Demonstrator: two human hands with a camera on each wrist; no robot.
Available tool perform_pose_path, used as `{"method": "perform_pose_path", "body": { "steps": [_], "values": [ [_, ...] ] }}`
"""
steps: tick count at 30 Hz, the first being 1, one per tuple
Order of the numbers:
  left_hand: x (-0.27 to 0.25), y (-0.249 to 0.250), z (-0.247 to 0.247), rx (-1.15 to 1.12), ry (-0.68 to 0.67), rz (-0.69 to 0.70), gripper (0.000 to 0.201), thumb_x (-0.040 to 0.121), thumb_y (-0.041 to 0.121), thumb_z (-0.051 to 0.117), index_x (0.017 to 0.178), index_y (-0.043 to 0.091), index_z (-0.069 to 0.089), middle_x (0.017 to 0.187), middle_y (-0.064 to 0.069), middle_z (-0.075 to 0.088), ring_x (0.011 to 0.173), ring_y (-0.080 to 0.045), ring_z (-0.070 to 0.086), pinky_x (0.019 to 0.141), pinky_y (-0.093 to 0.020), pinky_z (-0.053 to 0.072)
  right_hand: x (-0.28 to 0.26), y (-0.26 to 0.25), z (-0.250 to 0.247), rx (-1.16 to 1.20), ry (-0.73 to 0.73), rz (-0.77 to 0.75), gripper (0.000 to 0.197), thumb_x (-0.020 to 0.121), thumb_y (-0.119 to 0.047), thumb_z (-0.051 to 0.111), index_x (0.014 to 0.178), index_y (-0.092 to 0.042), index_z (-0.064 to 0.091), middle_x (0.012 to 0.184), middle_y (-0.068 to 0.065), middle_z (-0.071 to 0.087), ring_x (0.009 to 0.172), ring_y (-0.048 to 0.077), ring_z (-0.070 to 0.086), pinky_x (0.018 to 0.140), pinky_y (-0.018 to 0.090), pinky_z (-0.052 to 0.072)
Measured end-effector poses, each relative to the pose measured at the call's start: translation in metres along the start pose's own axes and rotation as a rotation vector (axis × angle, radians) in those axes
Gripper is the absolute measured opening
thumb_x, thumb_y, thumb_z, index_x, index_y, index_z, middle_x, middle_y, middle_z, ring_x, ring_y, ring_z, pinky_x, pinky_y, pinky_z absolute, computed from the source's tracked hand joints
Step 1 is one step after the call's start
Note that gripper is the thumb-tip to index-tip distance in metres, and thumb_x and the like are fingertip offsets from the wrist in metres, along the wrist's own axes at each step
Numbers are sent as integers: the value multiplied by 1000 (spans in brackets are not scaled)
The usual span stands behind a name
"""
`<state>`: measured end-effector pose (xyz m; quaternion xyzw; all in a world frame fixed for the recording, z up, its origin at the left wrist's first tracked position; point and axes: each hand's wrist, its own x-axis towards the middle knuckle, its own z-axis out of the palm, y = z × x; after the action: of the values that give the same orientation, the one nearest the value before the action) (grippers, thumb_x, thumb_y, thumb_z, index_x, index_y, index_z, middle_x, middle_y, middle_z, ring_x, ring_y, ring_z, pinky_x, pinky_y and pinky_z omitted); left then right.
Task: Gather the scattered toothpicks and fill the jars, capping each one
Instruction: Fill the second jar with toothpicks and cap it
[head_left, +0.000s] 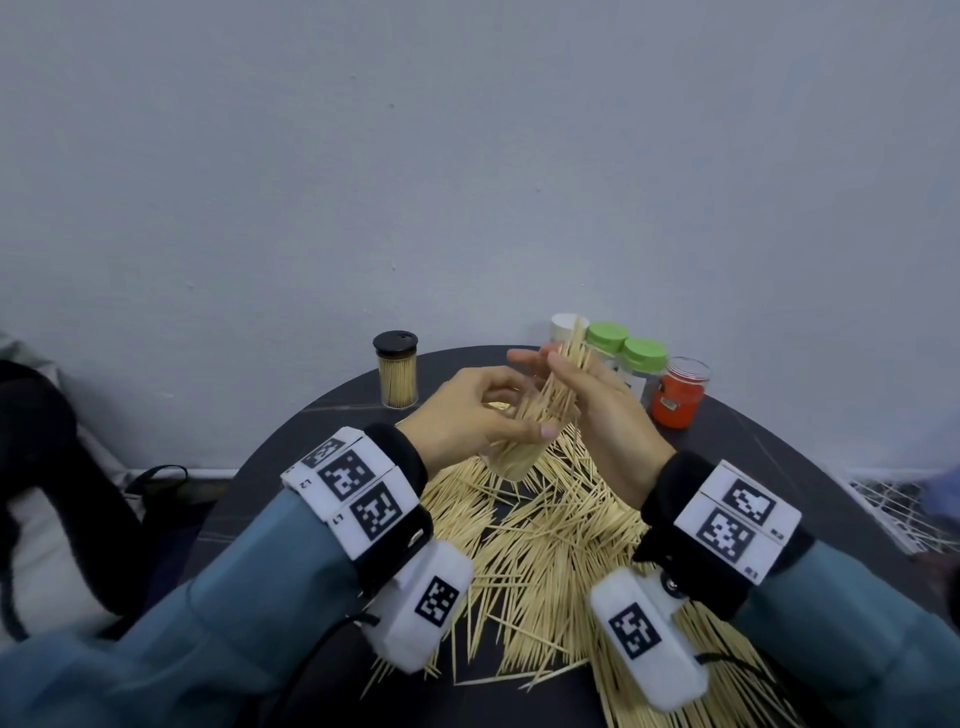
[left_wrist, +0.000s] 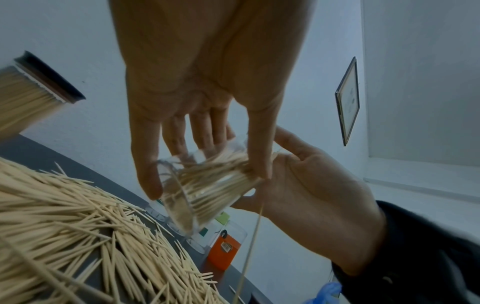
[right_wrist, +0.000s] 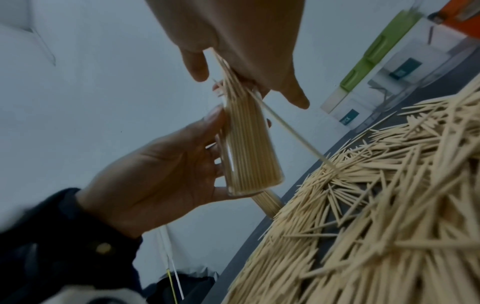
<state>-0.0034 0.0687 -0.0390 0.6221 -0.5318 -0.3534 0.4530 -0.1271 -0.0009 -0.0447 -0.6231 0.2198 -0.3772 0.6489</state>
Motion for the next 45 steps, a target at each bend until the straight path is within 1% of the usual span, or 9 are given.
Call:
{"method": "perform_pose_path", "body": {
  "steps": [7, 12, 16, 20, 25, 29, 35, 40, 45],
  "values": [
    [-1, 3, 3, 9, -44, 7, 38, 75, 15, 75, 110, 15, 61, 95, 9, 58, 83, -4, 56, 68, -21, 44, 1, -5, -3, 76, -1, -69, 30, 100, -24, 30, 87, -12, 54, 100, 10, 67, 100, 24, 62, 92, 45, 49],
    [-4, 3, 3, 29, -71, 9, 41, 75, 17, 75, 114, 18, 59, 97, 10, 56, 86, -1, 54, 64, -14, 42, 0, -8, -3, 114, 44, -116, 22, 98, -18, 38, 83, -12, 53, 81, 0, 66, 78, 8, 64, 67, 20, 52],
    [-4, 2, 4, 39, -107, -14, 47, 75, 21, 75, 118, 22, 57, 103, 12, 54, 94, -4, 54, 74, -22, 49, 0, -11, -5, 181, 43, -102, 21, 97, -18, 41, 79, -12, 51, 67, 0, 55, 68, 13, 56, 68, 26, 48],
    [-4, 2, 5, 2, -132, -42, 29, 76, 17, 75, 99, 25, 59, 97, 9, 56, 88, -5, 53, 70, -23, 45, -2, -10, -4, 162, 12, -93, 30, 98, -22, 38, 73, -10, 49, 53, -4, 40, 52, 9, 42, 59, 24, 40],
    [-2, 1, 3, -44, -99, -54, 38, 76, 16, 75, 111, 17, 61, 115, -5, 61, 100, -11, 56, 66, -23, 47, -2, -9, -4, 211, 66, -111, 34, 99, -24, 35, 70, -11, 47, 47, -8, 34, 48, 7, 35, 63, 24, 34],
    [-1, 0, 3, -92, -68, -60, 35, 78, 14, 73, 111, 17, 62, 120, -7, 61, 101, -12, 58, 67, -26, 50, 0, -6, -4, 257, 62, -122, 36, 101, -18, 28, 71, -10, 46, 56, -2, 44, 58, 12, 46, 67, 29, 39],
    [-1, 1, 4, -105, -97, -66, 32, 79, 13, 71, 109, 13, 59, 102, 0, 61, 89, -8, 59, 57, -18, 48, -3, 5, -2, -121, 56, -154, 35, 100, -17, 34, 83, -16, 64, 97, -4, 67, 96, 10, 61, 95, 33, 46],
    [0, 0, 0, -178, -4, -93, 42, 77, 17, 73, 116, 10, 59, 112, -7, 66, 91, -14, 64, 59, -24, 49, -3, -1, -7, -171, -27, -144, 33, 99, -18, 34, 101, -14, 66, 111, 0, 67, 102, 3, 61, 97, 23, 44],
    [-1, 1, 1, -142, -38, -92, 37, 79, 17, 71, 113, 10, 59, 113, -7, 65, 95, -16, 63, 56, -22, 49, -4, 0, -5, -293, -58, -106, 34, 100, -21, 33, 118, -14, 61, 123, -4, 62, 117, 7, 54, 106, 29, 37]
  ]
}}
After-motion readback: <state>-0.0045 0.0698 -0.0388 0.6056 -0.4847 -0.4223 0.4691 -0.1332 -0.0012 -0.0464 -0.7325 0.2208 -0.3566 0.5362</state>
